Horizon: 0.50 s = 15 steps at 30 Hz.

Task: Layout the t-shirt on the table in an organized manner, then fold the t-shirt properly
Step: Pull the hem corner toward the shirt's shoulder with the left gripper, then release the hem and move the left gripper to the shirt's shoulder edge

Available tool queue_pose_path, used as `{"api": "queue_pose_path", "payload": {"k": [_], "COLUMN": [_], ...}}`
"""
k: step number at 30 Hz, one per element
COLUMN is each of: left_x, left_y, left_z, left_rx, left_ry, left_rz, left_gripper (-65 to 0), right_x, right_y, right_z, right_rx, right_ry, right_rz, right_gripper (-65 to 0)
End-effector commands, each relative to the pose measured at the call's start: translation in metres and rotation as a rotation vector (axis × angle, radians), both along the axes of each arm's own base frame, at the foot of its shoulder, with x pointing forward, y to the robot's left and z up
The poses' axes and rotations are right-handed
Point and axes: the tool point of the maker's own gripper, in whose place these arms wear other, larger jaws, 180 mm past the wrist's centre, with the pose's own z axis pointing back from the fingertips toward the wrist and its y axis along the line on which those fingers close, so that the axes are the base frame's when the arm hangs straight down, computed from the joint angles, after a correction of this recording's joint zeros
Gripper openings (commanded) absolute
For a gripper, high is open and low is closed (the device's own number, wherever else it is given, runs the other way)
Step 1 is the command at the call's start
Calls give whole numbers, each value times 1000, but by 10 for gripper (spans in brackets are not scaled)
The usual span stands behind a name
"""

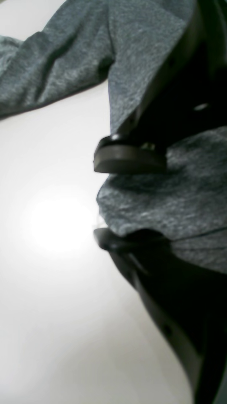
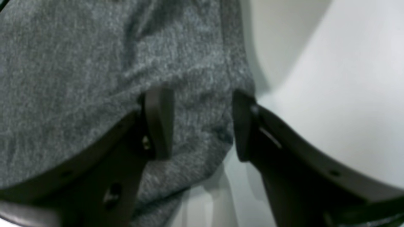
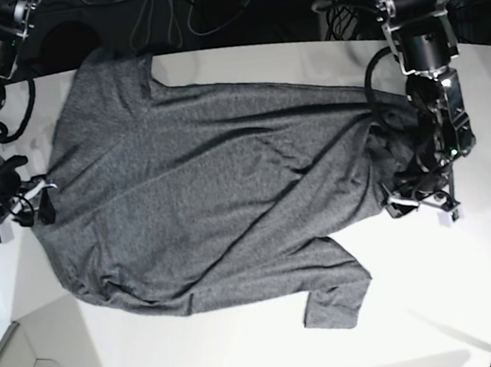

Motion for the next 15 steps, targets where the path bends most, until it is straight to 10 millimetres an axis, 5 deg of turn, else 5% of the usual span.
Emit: {"api": "queue_pose_path", "payload": {"k": [1, 3, 7, 11, 15], "left_x": [-5, -6, -2, 19, 57], "left_y": [3, 3, 5, 11, 16], "left_z": [-4, -5, -1, 22, 67], "left_rx": [10, 10, 11, 21, 31], "left_ry": [38, 38, 28, -22, -122], "left_rz": [-5, -5, 4, 2, 6], "left_gripper": [-380, -430, -650, -650, -650], "right_x": [11, 11, 11, 11, 11], "right_y": [-7, -7, -7, -7, -7], "right_z": [20, 20, 20, 20, 20], "right_rx": [-13, -13, -13, -12, -12], "right_ry": [-64, -64, -64, -63, -63], "right_rz": [0, 0, 0, 0, 0], "right_gripper": [-351, -351, -351, -351, -351]}}
